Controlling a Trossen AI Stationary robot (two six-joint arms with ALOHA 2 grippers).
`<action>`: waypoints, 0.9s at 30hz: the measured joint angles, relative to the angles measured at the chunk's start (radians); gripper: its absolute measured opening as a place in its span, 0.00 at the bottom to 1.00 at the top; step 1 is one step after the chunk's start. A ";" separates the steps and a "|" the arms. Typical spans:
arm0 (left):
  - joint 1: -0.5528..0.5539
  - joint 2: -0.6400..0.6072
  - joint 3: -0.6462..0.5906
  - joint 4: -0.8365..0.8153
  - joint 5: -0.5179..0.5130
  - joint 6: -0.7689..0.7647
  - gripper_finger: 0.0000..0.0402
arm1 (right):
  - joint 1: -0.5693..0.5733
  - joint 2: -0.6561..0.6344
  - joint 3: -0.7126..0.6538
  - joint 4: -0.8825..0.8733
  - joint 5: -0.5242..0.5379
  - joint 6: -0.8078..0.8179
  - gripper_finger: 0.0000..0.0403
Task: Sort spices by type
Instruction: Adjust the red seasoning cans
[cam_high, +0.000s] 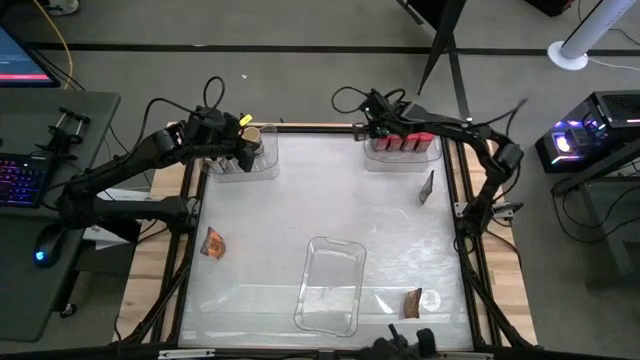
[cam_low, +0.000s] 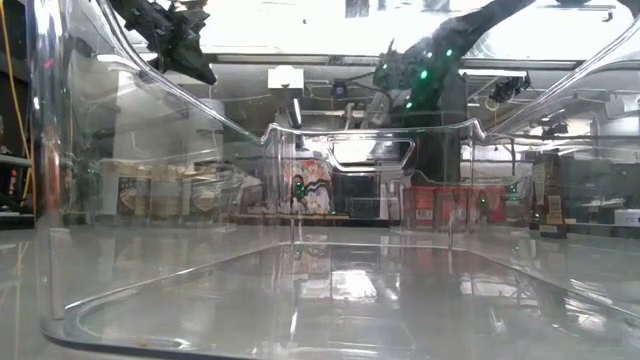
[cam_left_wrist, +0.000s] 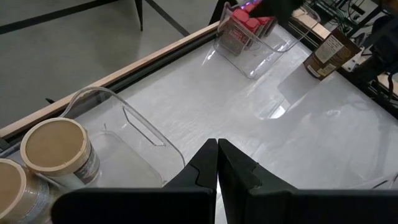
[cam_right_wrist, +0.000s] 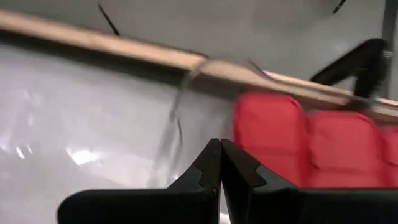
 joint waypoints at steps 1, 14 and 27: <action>0.000 0.000 0.000 0.000 0.000 0.000 0.00 | 0.002 -0.018 0.000 -0.038 0.000 -0.017 0.00; 0.000 0.000 0.000 0.000 0.000 0.011 0.00 | -0.042 -0.055 0.000 -0.412 0.005 -0.095 0.00; 0.000 0.000 0.000 0.000 0.000 0.010 0.00 | -0.086 0.049 0.000 -0.313 -0.007 -0.096 0.00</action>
